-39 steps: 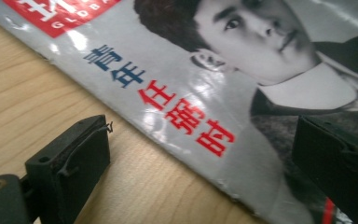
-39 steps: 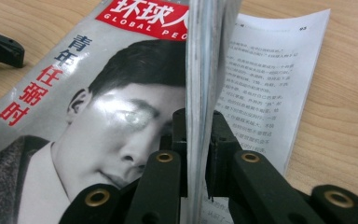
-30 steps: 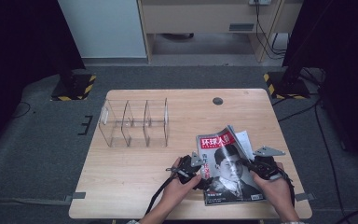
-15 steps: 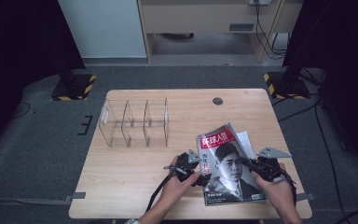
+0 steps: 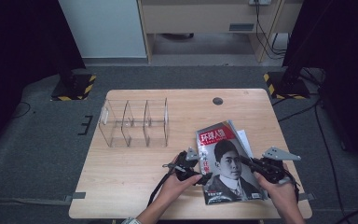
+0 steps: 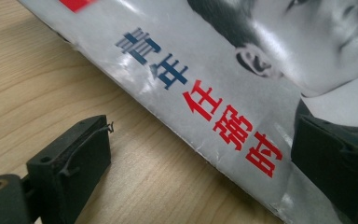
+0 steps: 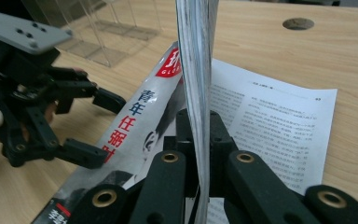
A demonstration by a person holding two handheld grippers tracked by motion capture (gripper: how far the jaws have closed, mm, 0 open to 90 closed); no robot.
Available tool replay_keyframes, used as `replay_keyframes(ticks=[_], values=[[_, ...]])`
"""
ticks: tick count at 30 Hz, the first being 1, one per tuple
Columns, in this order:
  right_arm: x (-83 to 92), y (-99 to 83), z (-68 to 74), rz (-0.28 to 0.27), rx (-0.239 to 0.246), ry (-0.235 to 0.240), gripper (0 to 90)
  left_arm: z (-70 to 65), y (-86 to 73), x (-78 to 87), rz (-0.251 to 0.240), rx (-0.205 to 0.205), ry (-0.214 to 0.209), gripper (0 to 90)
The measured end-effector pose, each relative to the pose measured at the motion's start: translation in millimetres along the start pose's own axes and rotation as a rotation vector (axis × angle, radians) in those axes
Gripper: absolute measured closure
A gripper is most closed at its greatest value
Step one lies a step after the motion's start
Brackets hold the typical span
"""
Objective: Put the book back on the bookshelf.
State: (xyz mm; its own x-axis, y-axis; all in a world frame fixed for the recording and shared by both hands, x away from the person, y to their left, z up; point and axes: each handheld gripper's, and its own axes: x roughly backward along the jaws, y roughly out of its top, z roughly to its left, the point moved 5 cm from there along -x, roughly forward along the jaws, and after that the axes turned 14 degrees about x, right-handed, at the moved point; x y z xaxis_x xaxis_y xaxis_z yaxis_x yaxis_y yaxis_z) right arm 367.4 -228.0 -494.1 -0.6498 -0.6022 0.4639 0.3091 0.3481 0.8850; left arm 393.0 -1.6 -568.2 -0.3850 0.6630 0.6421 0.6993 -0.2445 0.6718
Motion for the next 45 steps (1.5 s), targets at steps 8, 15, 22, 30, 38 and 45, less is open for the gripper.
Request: replay_keyframes(ticks=[8,15,22,30,38,45], values=[[2.3,2.6,-0.4,-0.046,-0.042,0.026,87.8,-10.1,-1.0,-2.6,0.005,-0.003,-0.070,13.0],[-11.6,-13.8,-9.3,0.023,-0.088,0.020,87.6,-7.8,-0.2,-1.3,-0.020,0.032,-0.059,28.6],[-28.8,-30.9,-16.5,0.150,-0.058,-0.023,85.7,-9.0,-0.1,-2.3,-0.026,0.000,-0.009,36.4],[-37.6,-51.2,-29.4,0.301,-0.036,-0.156,43.0,-10.7,-0.5,-3.1,-0.025,-0.029,0.023,38.1],[-27.9,-52.0,-44.5,0.279,-0.038,-0.268,36.1,-11.3,-0.7,-3.3,-0.026,-0.034,0.029,38.0],[-28.2,-61.6,-46.9,0.315,-0.059,-0.236,57.8,-11.2,-0.7,-3.2,-0.025,-0.034,0.030,38.5]])
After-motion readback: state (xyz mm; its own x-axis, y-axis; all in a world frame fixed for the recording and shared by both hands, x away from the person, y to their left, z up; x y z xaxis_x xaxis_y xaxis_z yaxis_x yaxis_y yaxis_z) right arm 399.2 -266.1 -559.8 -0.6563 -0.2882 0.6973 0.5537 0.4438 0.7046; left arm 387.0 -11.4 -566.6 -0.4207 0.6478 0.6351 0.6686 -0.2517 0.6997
